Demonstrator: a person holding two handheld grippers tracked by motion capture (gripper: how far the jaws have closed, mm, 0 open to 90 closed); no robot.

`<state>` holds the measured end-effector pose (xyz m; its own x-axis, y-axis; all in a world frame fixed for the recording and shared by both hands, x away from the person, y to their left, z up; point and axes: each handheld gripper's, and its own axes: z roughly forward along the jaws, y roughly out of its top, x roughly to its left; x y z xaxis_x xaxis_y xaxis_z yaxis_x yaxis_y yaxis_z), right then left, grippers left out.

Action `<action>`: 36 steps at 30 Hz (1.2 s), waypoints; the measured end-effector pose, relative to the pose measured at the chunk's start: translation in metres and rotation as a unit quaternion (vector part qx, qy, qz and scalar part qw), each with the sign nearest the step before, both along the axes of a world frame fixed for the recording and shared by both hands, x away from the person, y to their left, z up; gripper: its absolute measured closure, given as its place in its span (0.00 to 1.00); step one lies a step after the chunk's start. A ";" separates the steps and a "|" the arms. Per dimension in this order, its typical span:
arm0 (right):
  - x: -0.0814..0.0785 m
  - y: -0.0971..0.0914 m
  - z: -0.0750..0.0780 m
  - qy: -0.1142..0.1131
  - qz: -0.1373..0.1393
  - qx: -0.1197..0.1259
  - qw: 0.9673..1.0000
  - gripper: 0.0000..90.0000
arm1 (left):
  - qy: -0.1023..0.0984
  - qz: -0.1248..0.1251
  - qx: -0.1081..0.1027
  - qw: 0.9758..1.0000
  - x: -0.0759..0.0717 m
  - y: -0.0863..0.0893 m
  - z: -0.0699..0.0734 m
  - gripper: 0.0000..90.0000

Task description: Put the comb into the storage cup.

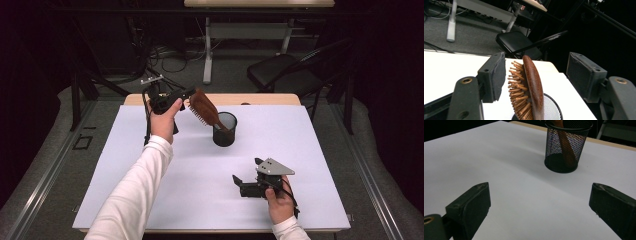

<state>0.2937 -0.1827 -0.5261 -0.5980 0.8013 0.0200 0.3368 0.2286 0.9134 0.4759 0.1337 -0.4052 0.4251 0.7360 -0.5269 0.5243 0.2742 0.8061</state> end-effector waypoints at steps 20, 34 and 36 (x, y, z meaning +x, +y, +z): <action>0.000 0.001 0.000 -0.001 0.000 -0.001 1.000 0.04 | 0.006 -0.017 0.015 1.000 -0.009 0.004 0.004 0.10; 0.000 0.001 0.000 -0.001 -0.002 -0.001 1.000 0.04 | -0.005 -0.038 0.019 0.999 -0.019 0.006 0.007 0.00; 0.000 0.001 0.000 -0.002 -0.002 -0.002 1.000 0.04 | -0.004 -0.042 0.019 0.999 -0.020 0.006 0.008 0.00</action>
